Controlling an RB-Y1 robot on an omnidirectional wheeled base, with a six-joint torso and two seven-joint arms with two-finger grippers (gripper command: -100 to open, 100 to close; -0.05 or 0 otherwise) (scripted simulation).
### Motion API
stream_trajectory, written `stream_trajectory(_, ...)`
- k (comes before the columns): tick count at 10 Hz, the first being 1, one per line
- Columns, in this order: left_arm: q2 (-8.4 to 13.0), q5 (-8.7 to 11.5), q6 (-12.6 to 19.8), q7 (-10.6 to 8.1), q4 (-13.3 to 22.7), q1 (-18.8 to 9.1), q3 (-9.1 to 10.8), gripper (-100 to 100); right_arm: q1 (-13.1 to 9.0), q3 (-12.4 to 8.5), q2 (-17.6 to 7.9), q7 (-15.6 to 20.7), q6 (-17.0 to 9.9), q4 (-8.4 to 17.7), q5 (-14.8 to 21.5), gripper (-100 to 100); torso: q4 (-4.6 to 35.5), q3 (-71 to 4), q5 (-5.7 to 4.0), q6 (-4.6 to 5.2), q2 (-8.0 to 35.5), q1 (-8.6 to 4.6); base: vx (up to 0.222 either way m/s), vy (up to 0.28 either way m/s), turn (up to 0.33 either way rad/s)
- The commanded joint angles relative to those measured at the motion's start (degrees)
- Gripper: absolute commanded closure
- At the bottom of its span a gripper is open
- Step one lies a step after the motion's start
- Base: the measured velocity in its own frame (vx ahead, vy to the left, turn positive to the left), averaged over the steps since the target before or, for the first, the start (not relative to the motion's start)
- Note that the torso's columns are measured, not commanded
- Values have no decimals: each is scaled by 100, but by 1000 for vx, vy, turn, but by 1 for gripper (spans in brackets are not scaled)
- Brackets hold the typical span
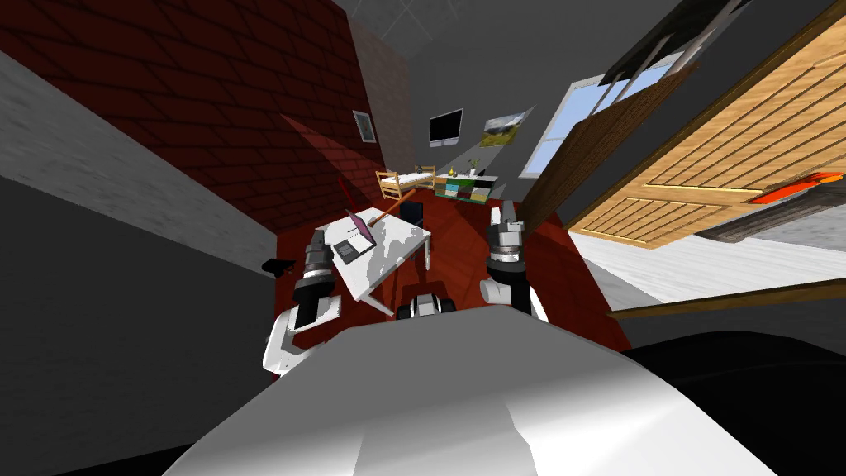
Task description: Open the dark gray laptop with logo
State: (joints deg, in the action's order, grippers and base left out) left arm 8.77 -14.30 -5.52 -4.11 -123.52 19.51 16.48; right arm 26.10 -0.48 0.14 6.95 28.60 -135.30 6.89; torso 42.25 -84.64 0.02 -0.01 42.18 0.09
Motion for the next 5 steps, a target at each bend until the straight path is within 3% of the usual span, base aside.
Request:
stream_trajectory(1,30,-63,324,50,128,-172,255,-100,0,-1,-1,0,0,0,0,0,3,7,6,-1,13,23,59,-91,-61)
stream_trajectory(5,-18,-259,915,283,526,-600,777,-100,1,-1,-1,0,0,0,0,0,-2,-5,-7,1,-8,-23,135,-149,-74)
